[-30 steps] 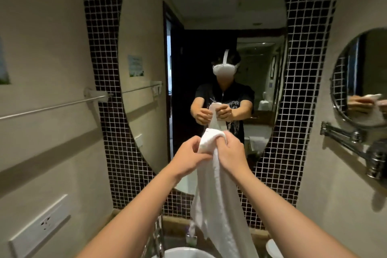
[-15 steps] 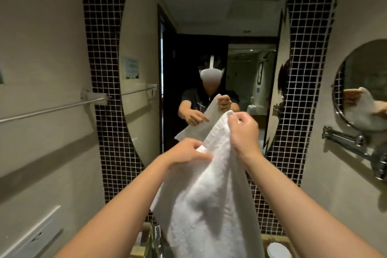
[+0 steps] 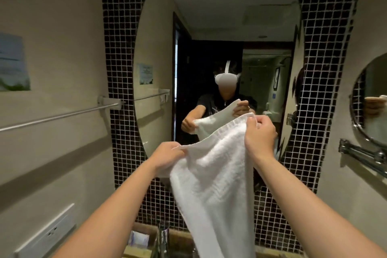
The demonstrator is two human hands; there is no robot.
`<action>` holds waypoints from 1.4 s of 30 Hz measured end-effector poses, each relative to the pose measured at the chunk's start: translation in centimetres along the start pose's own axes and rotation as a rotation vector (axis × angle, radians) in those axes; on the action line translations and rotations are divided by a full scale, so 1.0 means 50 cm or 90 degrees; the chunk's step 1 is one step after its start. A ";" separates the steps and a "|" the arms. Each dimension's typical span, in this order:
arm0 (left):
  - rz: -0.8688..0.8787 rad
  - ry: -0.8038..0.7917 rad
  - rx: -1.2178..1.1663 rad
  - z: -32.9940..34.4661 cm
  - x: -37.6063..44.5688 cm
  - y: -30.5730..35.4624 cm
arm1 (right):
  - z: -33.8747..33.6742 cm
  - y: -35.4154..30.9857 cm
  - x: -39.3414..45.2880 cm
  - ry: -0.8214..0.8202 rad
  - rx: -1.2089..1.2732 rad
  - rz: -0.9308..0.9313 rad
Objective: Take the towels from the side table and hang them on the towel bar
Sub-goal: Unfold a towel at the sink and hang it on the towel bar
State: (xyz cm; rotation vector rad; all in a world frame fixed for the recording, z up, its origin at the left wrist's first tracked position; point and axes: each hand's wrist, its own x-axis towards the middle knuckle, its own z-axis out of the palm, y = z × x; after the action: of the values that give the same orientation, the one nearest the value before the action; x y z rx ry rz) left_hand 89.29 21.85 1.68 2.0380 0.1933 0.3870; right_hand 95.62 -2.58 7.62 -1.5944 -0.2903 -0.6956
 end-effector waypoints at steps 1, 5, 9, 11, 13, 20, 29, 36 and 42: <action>-0.003 -0.035 0.049 -0.012 -0.003 -0.002 | -0.006 0.006 0.005 0.010 -0.006 0.008; -0.026 -0.005 0.128 -0.053 -0.017 -0.019 | -0.024 0.017 0.028 0.031 -0.041 0.031; -0.030 0.187 -0.028 -0.061 -0.020 -0.033 | -0.020 0.018 0.038 0.038 -0.047 0.050; -0.028 0.302 -0.083 -0.059 -0.018 -0.018 | -0.017 0.015 0.042 0.042 -0.034 0.060; 0.007 0.404 -0.140 -0.058 -0.014 0.019 | -0.018 0.009 0.051 0.067 -0.007 0.079; 0.139 0.488 -0.092 -0.074 -0.014 0.104 | -0.023 0.005 0.057 0.037 -0.050 0.027; 0.123 0.547 -0.086 -0.090 -0.015 0.106 | -0.024 0.023 0.077 0.019 -0.063 0.017; -0.035 0.244 0.243 -0.076 -0.043 0.128 | -0.021 0.026 0.059 -0.046 -0.211 0.015; -0.146 -0.066 0.004 0.006 -0.064 0.197 | 0.023 0.008 -0.008 -0.207 -0.277 -0.003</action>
State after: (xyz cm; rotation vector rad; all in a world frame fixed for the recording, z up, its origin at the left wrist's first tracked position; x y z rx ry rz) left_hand 86.14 15.93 9.57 2.0099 0.3608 0.1380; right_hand 95.84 -1.47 7.06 -2.1282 -0.3991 -0.5211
